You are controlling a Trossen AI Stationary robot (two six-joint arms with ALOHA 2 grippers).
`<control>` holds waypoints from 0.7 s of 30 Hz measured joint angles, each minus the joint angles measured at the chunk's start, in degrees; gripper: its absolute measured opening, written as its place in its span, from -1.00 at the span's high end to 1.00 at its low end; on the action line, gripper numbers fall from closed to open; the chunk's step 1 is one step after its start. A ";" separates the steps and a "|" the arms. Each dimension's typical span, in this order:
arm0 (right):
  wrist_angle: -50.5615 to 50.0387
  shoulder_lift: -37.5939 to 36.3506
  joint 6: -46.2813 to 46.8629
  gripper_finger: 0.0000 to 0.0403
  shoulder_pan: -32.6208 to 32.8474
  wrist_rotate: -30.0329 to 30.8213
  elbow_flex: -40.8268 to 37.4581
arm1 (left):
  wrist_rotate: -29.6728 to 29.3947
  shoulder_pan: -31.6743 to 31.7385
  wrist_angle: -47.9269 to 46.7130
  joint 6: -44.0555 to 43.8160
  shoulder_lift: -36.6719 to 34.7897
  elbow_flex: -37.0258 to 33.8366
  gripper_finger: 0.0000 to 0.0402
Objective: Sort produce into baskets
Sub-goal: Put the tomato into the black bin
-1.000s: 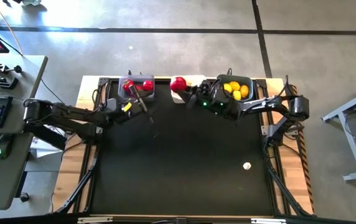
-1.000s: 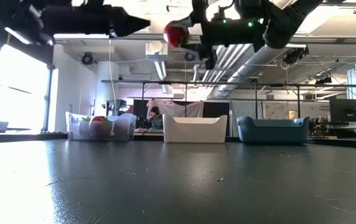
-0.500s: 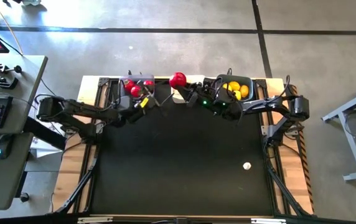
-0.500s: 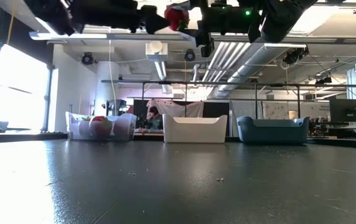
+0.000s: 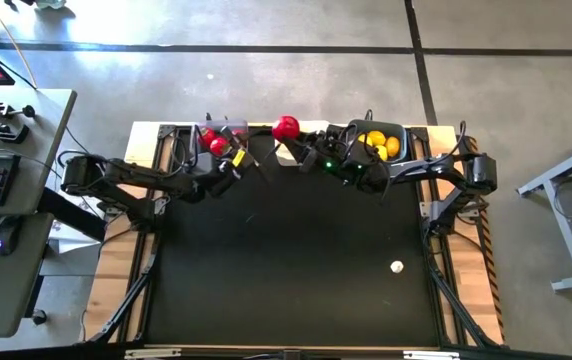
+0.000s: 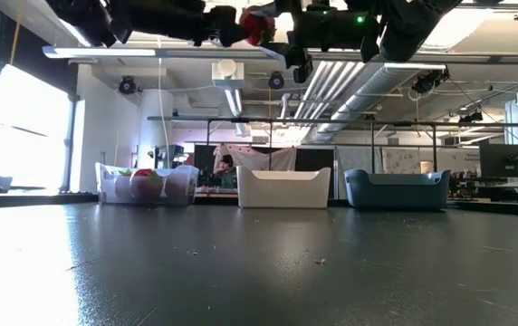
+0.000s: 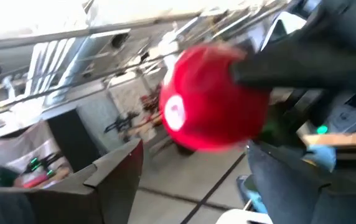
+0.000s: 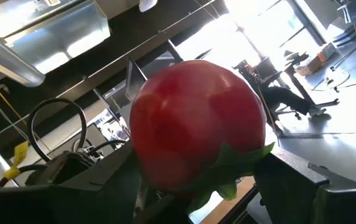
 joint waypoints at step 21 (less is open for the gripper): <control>-0.31 0.00 -2.89 -0.27 -0.01 -0.14 0.00 | -3.02 -0.30 -8.41 -1.76 -0.44 -0.02 0.88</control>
